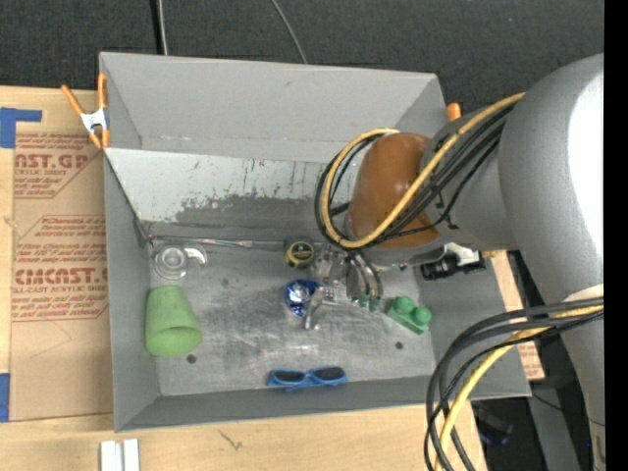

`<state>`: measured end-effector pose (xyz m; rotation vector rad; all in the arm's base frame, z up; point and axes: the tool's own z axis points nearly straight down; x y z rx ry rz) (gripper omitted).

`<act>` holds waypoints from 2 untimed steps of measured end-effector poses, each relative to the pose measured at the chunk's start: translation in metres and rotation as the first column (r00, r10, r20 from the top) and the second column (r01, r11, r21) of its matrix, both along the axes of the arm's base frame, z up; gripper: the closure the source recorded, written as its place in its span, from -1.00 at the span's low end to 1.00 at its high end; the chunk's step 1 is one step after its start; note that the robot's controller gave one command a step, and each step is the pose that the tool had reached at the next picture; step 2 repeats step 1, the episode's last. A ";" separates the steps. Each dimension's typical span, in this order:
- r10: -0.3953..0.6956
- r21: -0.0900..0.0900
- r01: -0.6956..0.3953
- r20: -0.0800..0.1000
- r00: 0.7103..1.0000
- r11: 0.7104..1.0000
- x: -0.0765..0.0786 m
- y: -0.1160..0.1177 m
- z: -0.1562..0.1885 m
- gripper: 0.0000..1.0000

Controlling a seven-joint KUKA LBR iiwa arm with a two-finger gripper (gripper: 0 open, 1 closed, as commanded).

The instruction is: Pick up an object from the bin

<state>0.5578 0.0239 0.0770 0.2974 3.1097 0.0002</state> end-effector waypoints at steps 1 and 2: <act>0.013 0.001 -0.013 -0.009 1.000 1.000 -0.018 -0.030 0.127 1.00; 0.013 0.001 -0.013 -0.009 1.000 1.000 -0.018 -0.030 0.127 1.00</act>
Offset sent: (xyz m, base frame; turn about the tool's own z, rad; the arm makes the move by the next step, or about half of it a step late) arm -0.0198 -0.0299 0.1229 -0.0129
